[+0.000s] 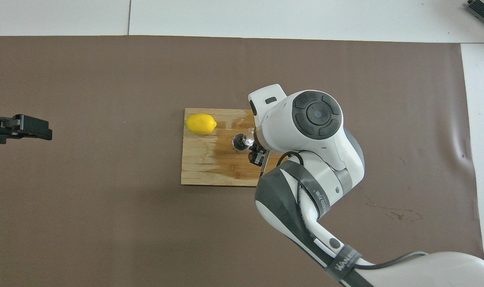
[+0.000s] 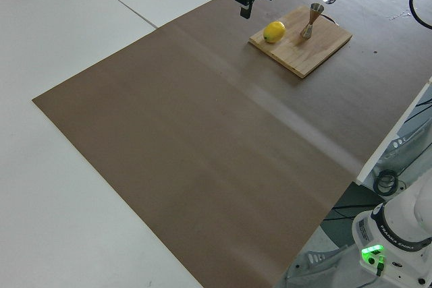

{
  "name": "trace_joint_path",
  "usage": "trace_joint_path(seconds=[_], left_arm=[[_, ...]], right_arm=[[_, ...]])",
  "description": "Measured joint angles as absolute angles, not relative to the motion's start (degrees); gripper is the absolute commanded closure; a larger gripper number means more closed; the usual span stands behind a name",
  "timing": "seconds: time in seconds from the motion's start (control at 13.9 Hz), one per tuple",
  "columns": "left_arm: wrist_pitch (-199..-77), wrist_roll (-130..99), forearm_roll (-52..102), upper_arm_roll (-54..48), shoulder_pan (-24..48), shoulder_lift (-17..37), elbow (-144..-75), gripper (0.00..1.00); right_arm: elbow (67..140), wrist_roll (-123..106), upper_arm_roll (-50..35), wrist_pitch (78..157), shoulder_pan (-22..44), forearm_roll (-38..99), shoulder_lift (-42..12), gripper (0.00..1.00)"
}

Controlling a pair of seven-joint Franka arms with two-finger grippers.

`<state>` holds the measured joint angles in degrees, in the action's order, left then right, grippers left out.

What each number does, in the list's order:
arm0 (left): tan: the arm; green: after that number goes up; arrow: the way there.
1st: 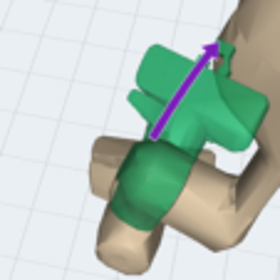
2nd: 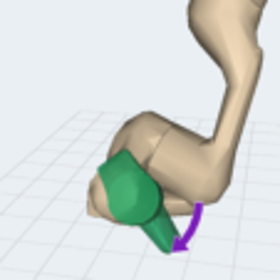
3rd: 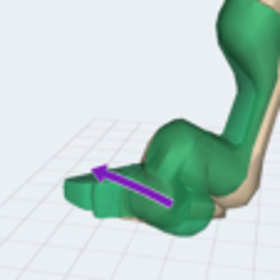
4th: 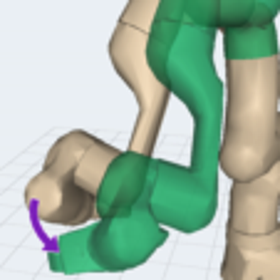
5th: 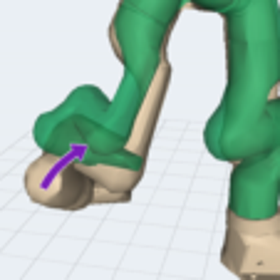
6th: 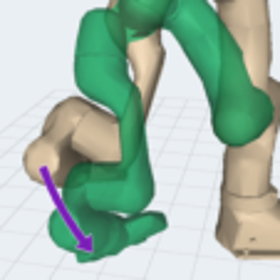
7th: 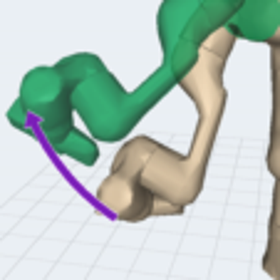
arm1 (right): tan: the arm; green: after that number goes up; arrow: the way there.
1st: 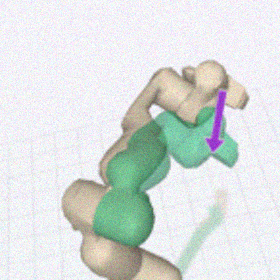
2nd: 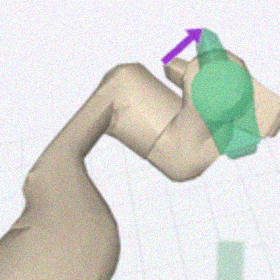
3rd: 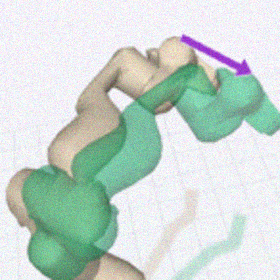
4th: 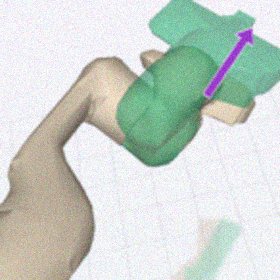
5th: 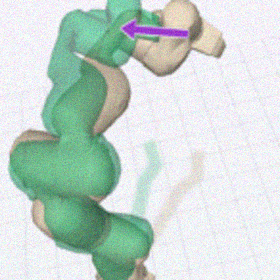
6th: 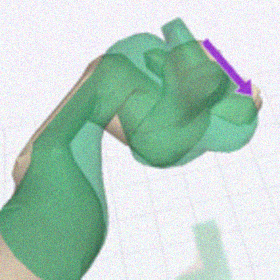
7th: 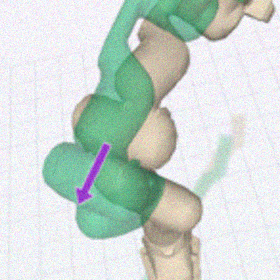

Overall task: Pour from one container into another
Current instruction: 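Tilt the clear glass over the metal cup with the right gripper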

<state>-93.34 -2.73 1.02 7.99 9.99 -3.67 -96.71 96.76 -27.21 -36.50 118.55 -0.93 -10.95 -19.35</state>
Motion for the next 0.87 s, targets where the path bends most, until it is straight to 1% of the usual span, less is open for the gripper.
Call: trace_joint_path(seconds=[0.14,0.29,0.87], left_arm=[[-93.3,-2.7,1.0,8.0,10.0,-3.7,-96.7,0.00],[-93.3,-2.7,1.0,8.0,10.0,-3.7,-96.7,0.00],[-93.3,-2.7,1.0,8.0,10.0,-3.7,-96.7,0.00]], right_arm=[[94.4,-25.0,-37.8,116.0,-0.6,-13.2,-20.9,0.89],[93.3,-24.3,-38.0,115.2,-0.4,-14.6,-21.7,0.89],[92.6,-21.9,-38.4,114.2,0.5,-17.7,-23.0,0.90]])
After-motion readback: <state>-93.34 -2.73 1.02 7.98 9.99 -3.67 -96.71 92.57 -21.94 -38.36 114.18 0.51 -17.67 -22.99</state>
